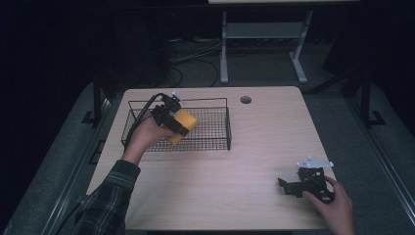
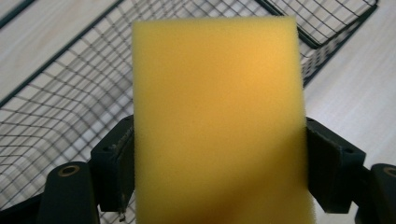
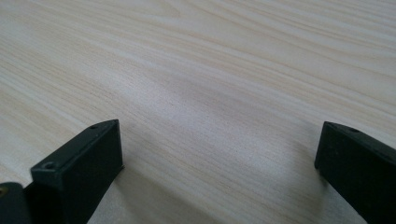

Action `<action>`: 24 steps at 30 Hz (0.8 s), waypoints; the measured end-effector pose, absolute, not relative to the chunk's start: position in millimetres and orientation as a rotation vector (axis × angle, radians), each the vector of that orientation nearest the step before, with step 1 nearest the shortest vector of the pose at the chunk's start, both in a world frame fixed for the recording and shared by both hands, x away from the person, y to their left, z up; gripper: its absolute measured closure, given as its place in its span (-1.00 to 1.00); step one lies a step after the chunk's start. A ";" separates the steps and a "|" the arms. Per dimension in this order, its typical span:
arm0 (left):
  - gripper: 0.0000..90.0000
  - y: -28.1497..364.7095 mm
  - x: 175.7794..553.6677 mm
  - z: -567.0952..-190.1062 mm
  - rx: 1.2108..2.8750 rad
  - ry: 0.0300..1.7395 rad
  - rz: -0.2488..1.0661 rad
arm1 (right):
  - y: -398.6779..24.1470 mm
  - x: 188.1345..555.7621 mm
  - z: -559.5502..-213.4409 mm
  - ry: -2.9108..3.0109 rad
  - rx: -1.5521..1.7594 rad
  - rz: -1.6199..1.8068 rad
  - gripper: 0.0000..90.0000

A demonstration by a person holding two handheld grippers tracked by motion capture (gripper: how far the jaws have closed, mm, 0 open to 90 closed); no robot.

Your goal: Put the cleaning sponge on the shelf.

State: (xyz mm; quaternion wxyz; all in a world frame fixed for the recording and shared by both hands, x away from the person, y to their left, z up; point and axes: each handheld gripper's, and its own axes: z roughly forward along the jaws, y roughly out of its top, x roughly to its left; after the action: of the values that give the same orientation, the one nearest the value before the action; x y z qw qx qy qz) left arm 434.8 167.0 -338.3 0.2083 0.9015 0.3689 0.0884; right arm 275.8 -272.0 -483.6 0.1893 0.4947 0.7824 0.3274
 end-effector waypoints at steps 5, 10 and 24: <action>-0.49 180.0 441.5 -337.5 2.496 1.057 0.265 | -272.0 275.8 -483.7 2.200 1.391 0.921 -1.00; -0.49 193.5 448.3 -339.0 2.473 1.099 0.274 | -272.0 275.8 -483.7 2.200 1.391 0.921 -1.00; -0.49 226.9 463.5 -347.9 2.448 1.191 0.323 | -272.1 275.9 -483.7 2.200 1.388 0.919 -1.00</action>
State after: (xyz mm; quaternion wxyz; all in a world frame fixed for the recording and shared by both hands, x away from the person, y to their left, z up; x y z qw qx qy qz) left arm 463.5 226.9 -347.9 0.1986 0.8752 0.4257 0.1154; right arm 275.9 -272.1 -483.7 0.1901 0.4939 0.7830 0.3270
